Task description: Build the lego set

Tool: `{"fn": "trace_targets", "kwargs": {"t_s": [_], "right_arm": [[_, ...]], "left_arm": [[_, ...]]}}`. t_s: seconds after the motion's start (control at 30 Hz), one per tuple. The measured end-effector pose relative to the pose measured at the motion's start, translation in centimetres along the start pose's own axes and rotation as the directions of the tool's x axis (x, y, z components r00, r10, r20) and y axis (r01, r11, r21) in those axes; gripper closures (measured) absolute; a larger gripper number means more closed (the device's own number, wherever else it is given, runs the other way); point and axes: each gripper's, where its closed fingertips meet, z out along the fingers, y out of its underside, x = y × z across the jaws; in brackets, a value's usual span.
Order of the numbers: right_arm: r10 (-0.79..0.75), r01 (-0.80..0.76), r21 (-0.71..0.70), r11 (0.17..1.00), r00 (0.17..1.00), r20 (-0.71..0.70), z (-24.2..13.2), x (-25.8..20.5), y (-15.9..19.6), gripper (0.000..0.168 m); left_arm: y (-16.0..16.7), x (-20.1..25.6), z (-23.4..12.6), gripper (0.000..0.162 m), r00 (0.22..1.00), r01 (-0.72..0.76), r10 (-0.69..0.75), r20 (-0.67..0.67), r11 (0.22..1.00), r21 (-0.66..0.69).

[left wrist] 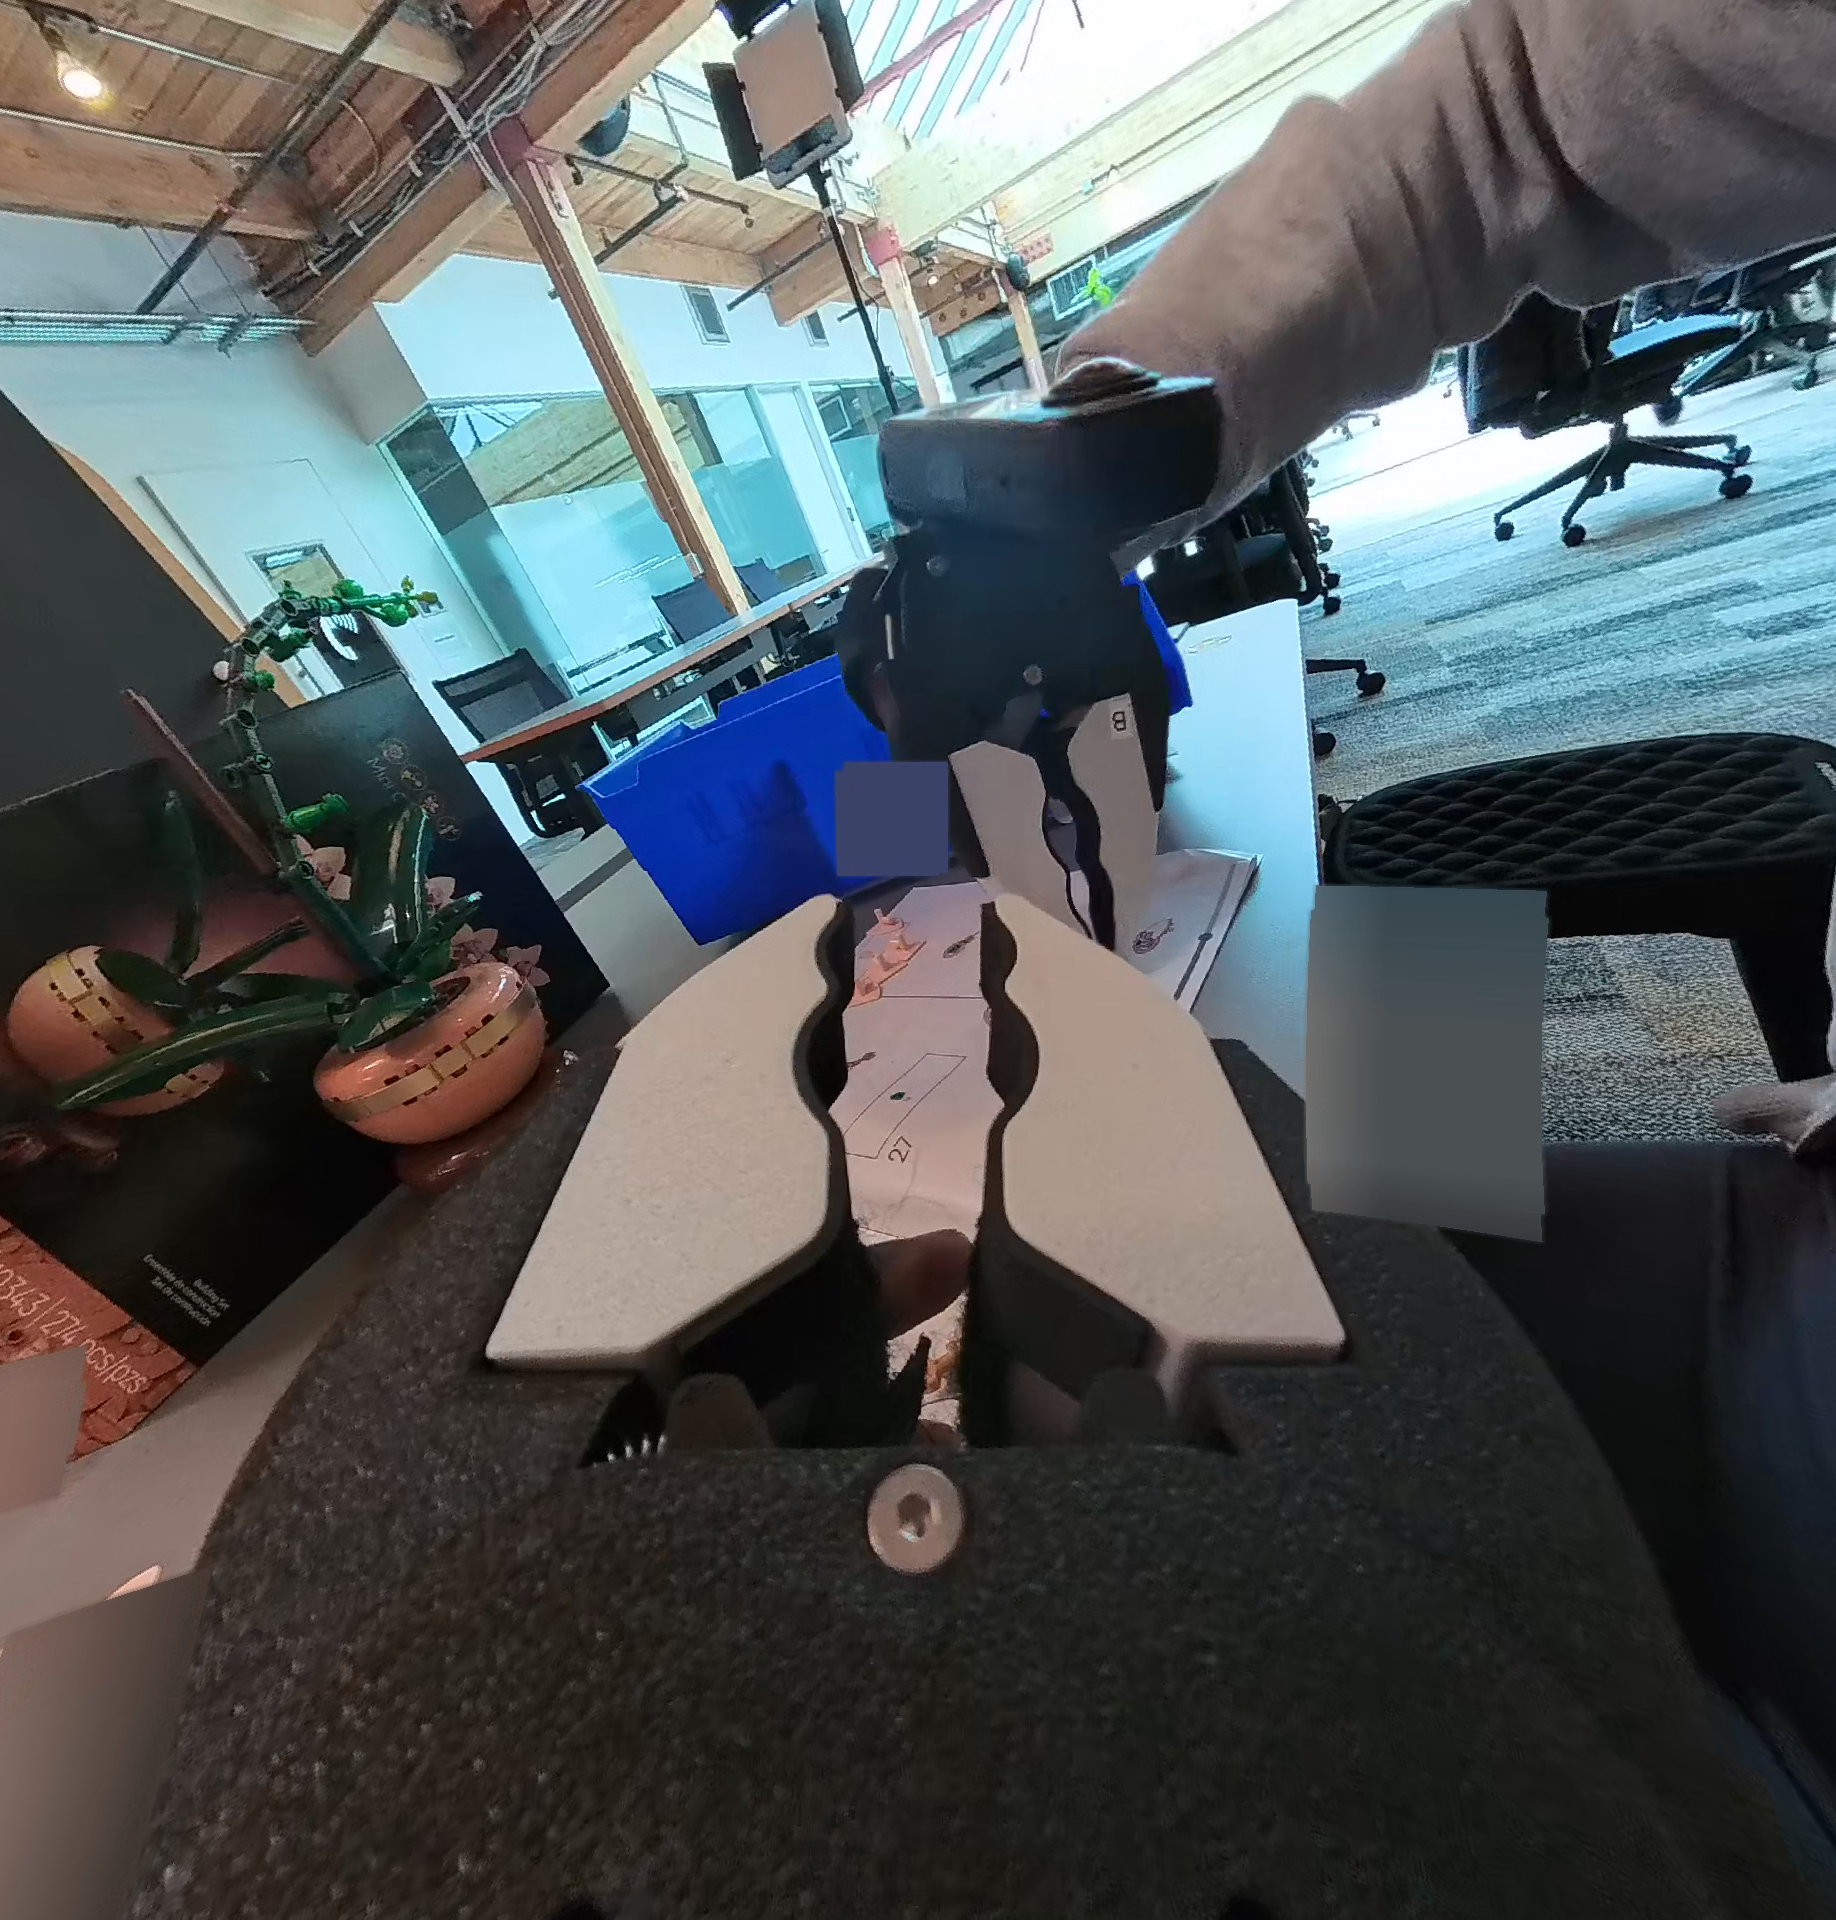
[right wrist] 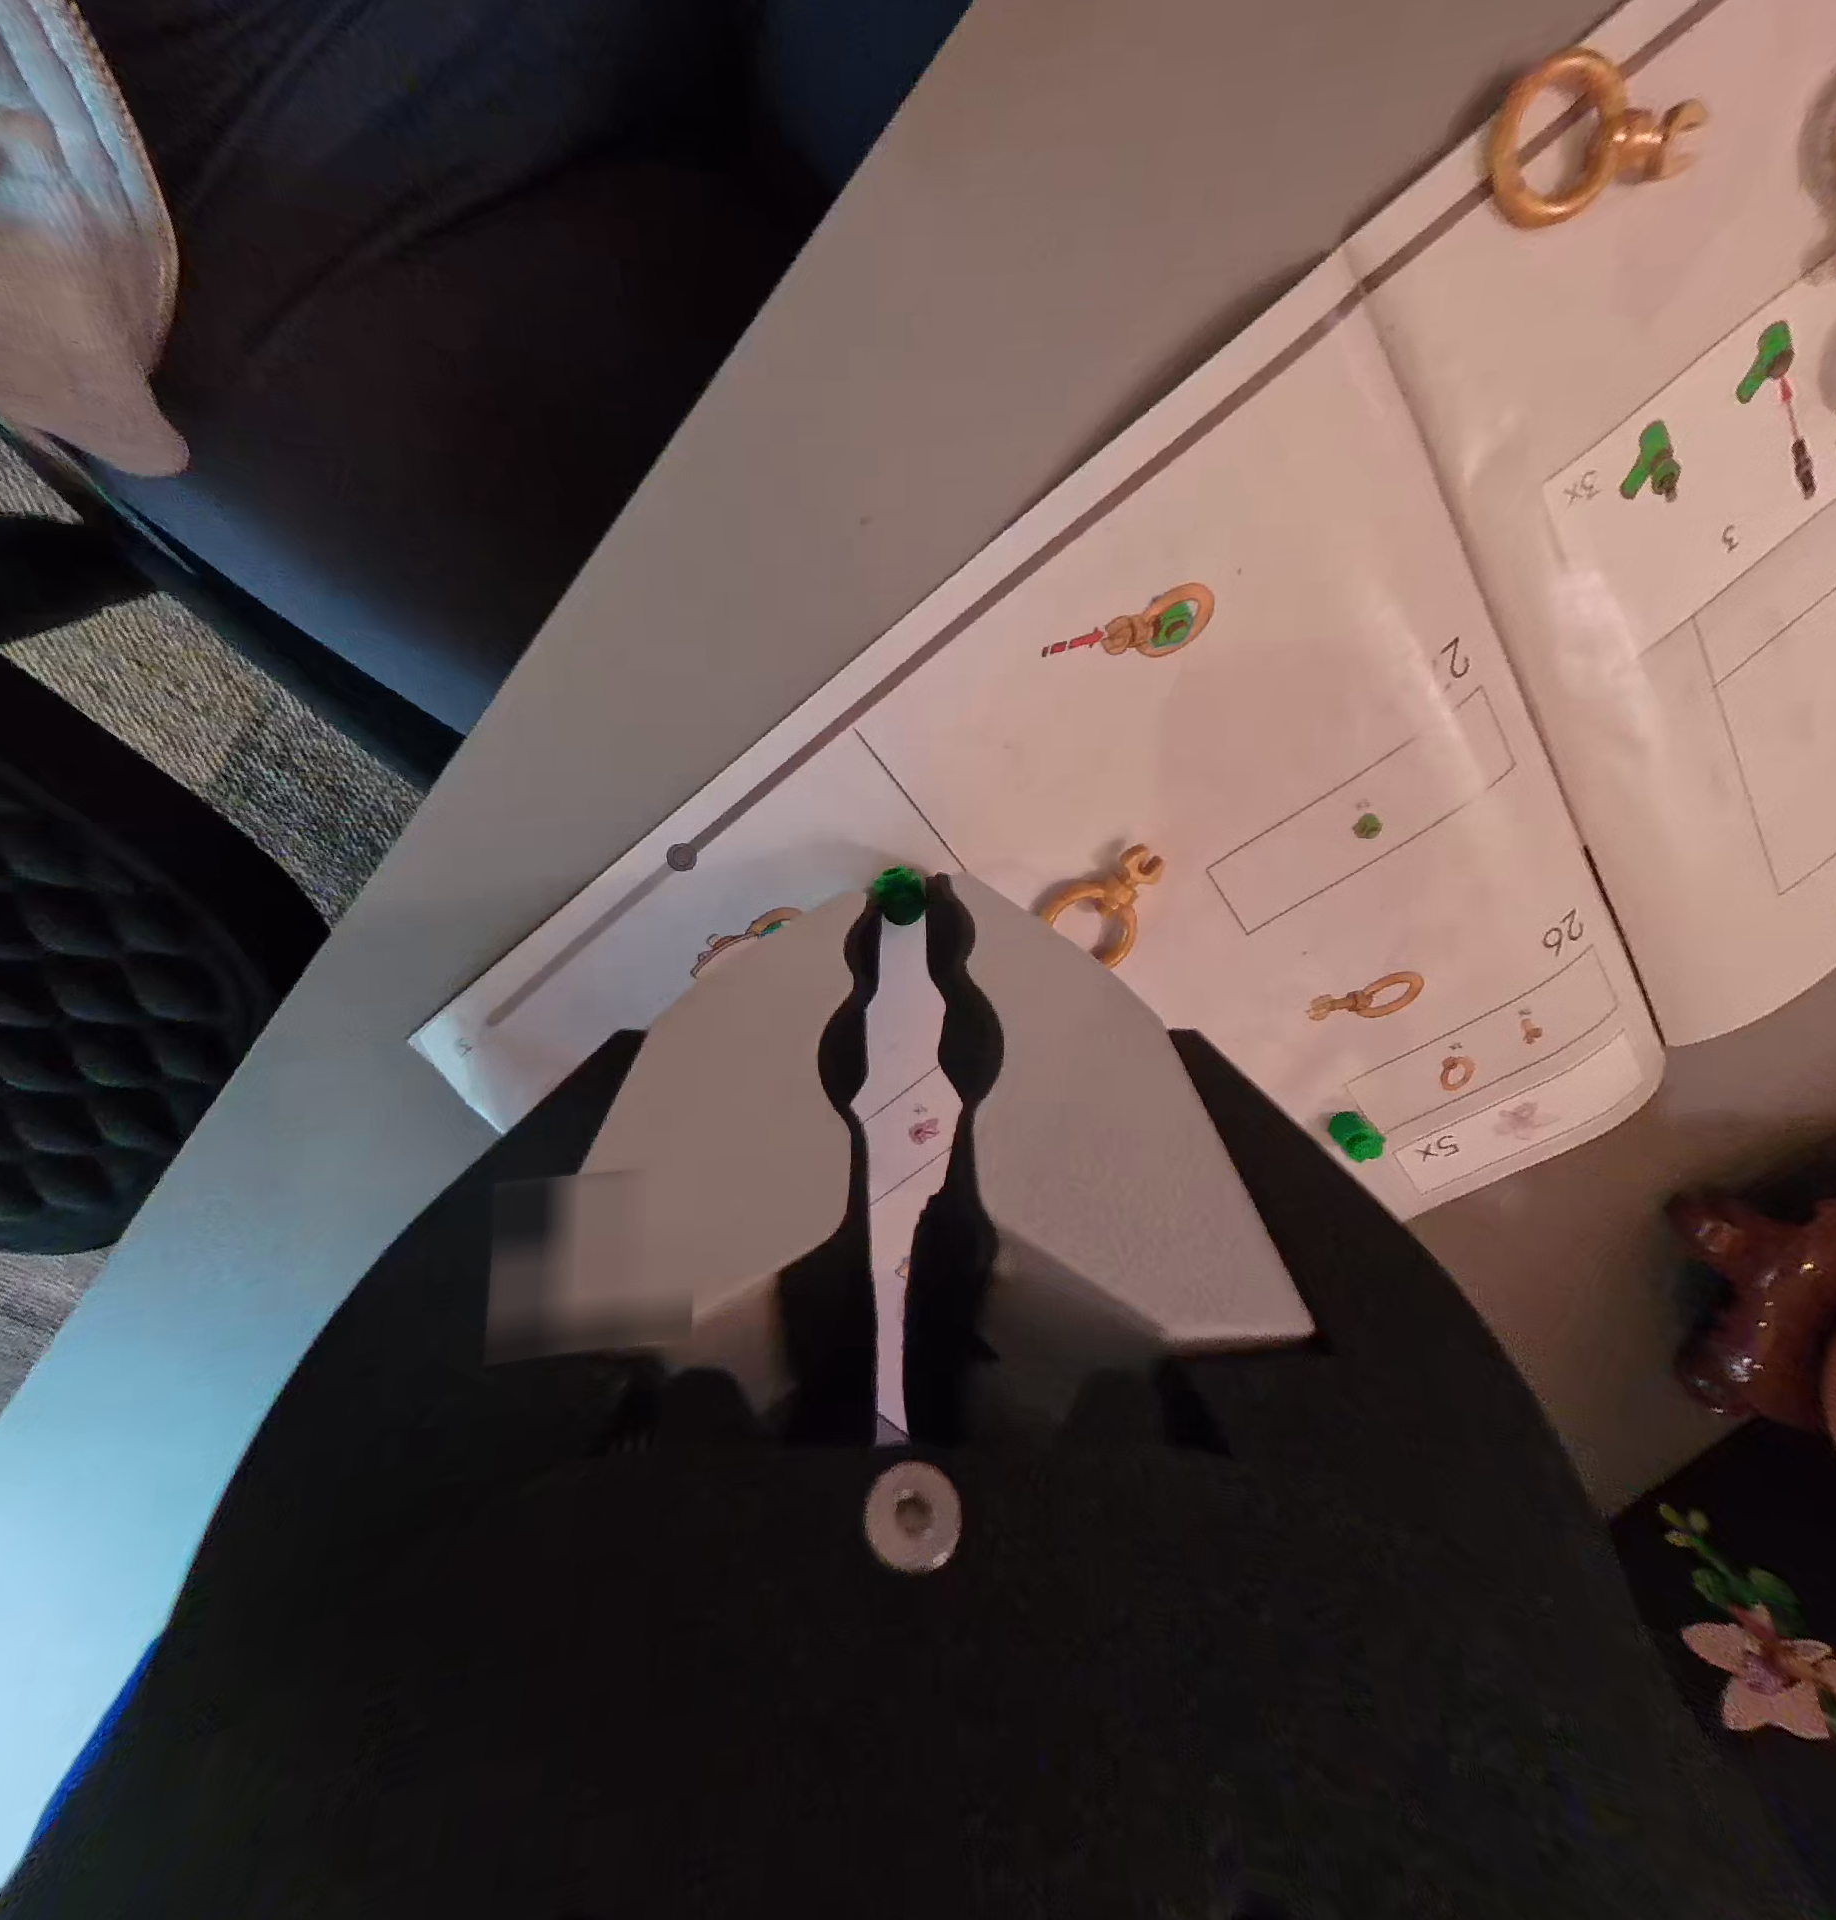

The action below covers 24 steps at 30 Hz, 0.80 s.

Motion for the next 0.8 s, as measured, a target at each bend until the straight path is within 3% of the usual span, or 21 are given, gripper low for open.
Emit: {"fn": "trace_targets", "kwargs": {"t_s": [0.13,0.23,0.3,0.43,0.53,0.7,0.8], "right_arm": [[0.101,-0.100,0.023,0.995,0.995,-0.010,0.0,-0.1,0.0,0.160],[0.298,-0.298,0.015,0.954,0.953,-0.057,-0.1,0.3,0.6,0.160],[0.488,-0.491,0.005,0.871,0.866,-0.108,-0.6,0.8,1.4,0.160],[0.746,-0.722,0.196,0.663,0.657,-0.104,-2.0,2.2,-0.4,0.160],[0.774,-0.756,0.168,0.633,0.607,-0.181,-1.2,2.3,0.3,0.160],[0.775,-0.768,0.131,0.627,0.595,-0.215,-0.3,2.4,1.3,0.160],[0.767,-0.759,0.132,0.638,0.610,-0.200,-0.6,2.6,1.1,0.160]], "left_arm": [[0.0,0.0,0.0,0.139,1.000,-0.001,0.001,-0.002,1.000,-0.002],[0.1,0.1,0.0,0.139,1.000,-0.010,0.010,0.001,1.000,-0.009],[0.2,-0.1,0.1,0.139,1.000,-0.017,0.017,0.015,1.000,-0.018],[0.9,-0.4,0.3,0.141,0.999,0.008,-0.004,0.048,0.996,-0.085],[1.7,0.1,0.4,0.141,0.999,0.034,-0.032,0.016,0.986,-0.162],[2.5,0.9,1.0,0.146,0.977,0.149,-0.189,-0.096,0.934,-0.324],[3.5,1.1,1.7,0.148,0.963,0.117,-0.212,-0.166,0.886,-0.449]]}}
